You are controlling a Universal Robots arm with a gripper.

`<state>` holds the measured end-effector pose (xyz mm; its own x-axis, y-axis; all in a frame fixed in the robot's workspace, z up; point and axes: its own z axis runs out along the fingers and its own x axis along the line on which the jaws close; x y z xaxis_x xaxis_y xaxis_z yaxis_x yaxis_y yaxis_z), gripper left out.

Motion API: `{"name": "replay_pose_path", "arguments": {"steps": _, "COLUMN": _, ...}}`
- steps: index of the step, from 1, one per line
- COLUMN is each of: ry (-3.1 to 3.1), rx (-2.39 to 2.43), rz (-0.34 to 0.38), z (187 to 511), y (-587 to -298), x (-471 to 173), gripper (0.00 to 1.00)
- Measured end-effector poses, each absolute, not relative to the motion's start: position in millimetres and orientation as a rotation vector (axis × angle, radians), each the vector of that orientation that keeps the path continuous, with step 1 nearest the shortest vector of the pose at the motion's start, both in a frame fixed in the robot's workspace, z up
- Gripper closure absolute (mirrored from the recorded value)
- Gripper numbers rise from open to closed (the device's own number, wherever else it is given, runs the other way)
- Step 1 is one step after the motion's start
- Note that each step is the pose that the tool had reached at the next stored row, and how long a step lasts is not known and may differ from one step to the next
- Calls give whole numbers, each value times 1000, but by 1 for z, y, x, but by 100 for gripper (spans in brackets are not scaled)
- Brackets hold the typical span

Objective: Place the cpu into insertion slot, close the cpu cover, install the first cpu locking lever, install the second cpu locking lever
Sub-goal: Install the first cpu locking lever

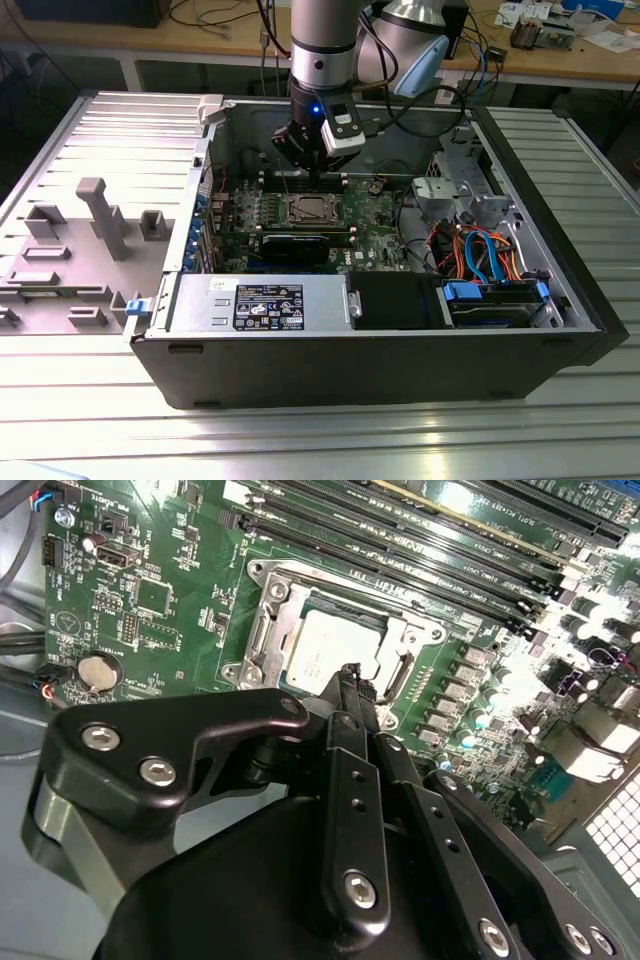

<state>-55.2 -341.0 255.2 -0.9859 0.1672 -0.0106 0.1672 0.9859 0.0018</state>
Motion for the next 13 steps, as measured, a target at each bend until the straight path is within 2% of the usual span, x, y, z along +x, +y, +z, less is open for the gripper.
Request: {"name": "replay_pose_path", "arguments": {"steps": 13, "ry": 3124, "rx": 205, "rz": 2, "z": 255, "y": -341, "x": -55, "gripper": 89}}
